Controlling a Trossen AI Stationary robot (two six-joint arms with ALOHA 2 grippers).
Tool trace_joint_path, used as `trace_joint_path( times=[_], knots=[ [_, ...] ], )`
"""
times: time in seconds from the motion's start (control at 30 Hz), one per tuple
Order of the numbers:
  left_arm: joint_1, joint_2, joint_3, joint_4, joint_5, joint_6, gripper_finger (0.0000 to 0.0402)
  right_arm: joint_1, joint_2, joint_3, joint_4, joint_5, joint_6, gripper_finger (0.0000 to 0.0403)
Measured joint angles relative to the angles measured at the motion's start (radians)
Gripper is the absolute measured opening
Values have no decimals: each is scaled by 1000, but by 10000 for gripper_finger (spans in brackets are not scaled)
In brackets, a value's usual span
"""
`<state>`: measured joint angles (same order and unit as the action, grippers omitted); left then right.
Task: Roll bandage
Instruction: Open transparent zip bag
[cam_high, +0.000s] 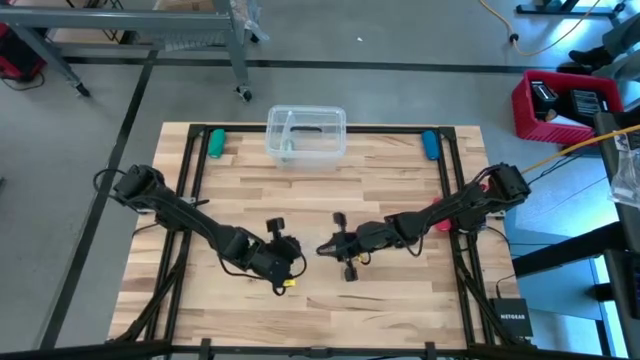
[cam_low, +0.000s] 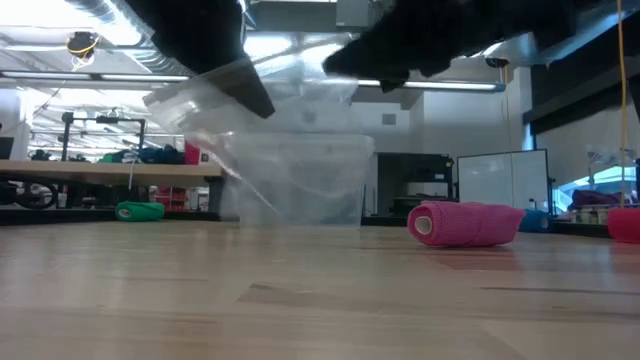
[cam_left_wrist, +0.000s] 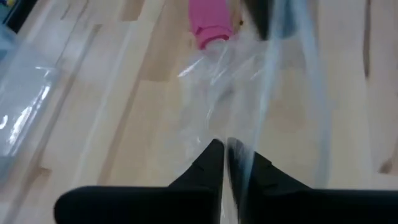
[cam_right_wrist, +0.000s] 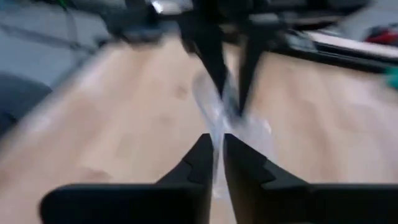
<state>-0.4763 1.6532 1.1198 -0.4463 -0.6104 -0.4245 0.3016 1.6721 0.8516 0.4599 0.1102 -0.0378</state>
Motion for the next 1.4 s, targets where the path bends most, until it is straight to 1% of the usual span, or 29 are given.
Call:
trace_joint_path(
  times=[0.1, 0.2, 0.27, 0.33, 0.43, 0.5, 0.57, 0.67, 0.73, 0.8, 0.9, 0.93, 1.03, 1.07, 1.1, 1.17, 1.23, 1.4],
  knots=[
    [8, -17, 0, -48, -9, -41, 4, 2, -83, 0, -149, 116, -112, 65],
    [16, -25, 0, -96, -58, -116, 4, 30, -184, 1, -274, 245, -183, 100],
    [28, -24, 0, -105, -71, -150, 2, 55, -227, 1, -287, 273, -227, 124],
    [45, -23, 0, -91, -72, -174, 2, 81, -235, 1, -224, 248, -288, 145],
    [72, -21, 0, -84, -74, -191, 1, 109, -188, 1, -117, 170, -404, 169],
    [84, -21, 0, -80, -74, -193, 2, 114, -132, 1, -55, 170, -477, 177],
    [94, -21, 0, -68, -74, -187, 2, 110, -78, 7, 9, 226, -562, 178],
    [94, -21, 0, -59, -62, -162, 1, 106, -6, 76, 12, 334, -681, 173],
    [94, -21, 0, -55, -62, -151, 2, 95, 38, 122, -6, 366, -721, 169],
    [94, -21, 0, -56, -60, -147, 2, 86, 72, 165, -55, 362, -726, 165],
    [94, -20, 0, -58, -59, -144, 1, 77, 112, 218, -177, 340, -723, 161],
    [94, -20, 0, -59, -59, -140, 2, 75, 128, 232, -194, 353, -723, 160],
    [94, -20, 0, -50, -59, -119, 2, 56, 166, 272, -216, 445, -727, 158],
    [94, -20, 0, -39, -59, -112, 1, 50, 173, 285, -232, 448, -726, 158],
    [93, -20, 0, -32, -59, -107, 1, 43, 178, 296, -255, 438, -725, 158],
    [92, -20, 0, -31, -58, -105, 2, 38, 189, 313, -311, 383, -723, 158],
    [93, -21, 0, -45, -55, -115, 3, 37, 201, 317, -341, 368, -706, 158],
    [94, -56, 0, -39, -101, -138, 1, 26, 215, 316, -458, 359, -560, 158]
  ],
)
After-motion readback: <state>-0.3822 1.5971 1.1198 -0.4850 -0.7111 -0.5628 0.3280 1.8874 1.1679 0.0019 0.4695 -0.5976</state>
